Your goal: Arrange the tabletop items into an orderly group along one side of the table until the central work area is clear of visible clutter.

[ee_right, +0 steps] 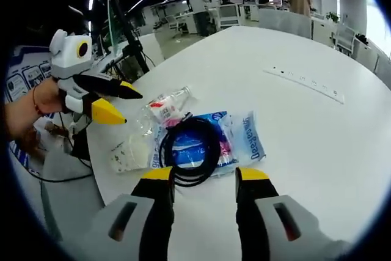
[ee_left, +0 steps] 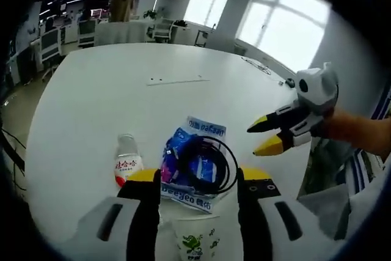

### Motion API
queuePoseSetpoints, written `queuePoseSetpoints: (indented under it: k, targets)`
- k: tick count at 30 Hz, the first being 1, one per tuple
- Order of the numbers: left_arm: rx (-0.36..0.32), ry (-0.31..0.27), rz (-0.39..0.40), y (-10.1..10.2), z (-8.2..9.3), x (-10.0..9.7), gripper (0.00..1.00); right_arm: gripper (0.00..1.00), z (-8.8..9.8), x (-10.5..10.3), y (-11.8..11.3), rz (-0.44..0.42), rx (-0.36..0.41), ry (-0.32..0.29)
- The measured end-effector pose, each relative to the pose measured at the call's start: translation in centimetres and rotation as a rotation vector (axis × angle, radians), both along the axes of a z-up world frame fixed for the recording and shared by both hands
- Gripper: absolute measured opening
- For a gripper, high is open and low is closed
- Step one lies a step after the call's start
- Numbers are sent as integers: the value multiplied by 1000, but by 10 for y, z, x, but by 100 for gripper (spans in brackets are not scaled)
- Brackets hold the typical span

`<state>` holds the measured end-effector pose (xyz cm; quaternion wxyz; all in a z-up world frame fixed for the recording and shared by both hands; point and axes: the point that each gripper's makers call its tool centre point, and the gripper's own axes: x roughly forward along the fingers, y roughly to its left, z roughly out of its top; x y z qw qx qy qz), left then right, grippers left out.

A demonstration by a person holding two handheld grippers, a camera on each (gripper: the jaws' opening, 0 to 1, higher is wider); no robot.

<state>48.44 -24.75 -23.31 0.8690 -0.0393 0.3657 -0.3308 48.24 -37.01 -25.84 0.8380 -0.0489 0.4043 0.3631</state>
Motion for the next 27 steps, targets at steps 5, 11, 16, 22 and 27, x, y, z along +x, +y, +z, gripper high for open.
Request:
queuePoseSetpoints:
  k: [5,11,16,22,27]
  targets:
    - [16,17,-8,-4,-10,2,46,37,-6,4,2,-2,0,8]
    - [23,46,-4,-8,-22,4,42,36,-14,5,5,2,-9,19]
    - [37,71,-9,-11,-33,5,40,34,-19,7,8,-2,-6,28]
    - [48,104,-17,-17,-46,4,34,33,-27,10,13,5,-12,37]
    - [67,137,-21,-19,-59,4,31,30,-34,12,17,12,-13,47]
